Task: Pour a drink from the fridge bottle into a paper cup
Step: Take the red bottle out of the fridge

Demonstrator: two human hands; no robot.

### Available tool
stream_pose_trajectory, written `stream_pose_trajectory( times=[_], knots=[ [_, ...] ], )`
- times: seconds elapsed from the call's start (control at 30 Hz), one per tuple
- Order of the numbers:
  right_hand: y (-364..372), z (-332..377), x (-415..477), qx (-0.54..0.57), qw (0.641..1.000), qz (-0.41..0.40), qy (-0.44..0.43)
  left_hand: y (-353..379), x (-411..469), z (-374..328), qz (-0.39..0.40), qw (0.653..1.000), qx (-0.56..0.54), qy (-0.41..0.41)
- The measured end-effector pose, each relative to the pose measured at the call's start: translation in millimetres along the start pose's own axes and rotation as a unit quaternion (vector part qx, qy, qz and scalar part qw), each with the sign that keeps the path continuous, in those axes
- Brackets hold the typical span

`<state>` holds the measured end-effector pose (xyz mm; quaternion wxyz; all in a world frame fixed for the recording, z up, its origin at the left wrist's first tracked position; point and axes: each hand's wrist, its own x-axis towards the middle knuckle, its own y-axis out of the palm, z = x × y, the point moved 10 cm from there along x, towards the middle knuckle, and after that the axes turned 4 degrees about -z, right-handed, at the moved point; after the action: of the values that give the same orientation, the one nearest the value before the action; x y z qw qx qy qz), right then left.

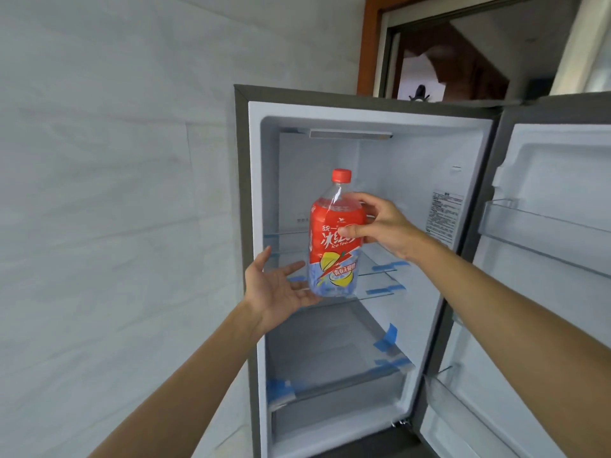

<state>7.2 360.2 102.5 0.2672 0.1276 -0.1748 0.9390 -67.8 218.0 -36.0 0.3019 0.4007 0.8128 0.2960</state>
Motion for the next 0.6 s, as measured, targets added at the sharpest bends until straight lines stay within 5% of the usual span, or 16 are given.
stream_pose_trajectory(
  times=[0.6],
  knots=[
    [-65.3,50.3,-137.8,-0.085,0.983,-0.159,0.027,67.1,-54.6,73.6,0.114,0.988,0.046,-0.096]
  ],
)
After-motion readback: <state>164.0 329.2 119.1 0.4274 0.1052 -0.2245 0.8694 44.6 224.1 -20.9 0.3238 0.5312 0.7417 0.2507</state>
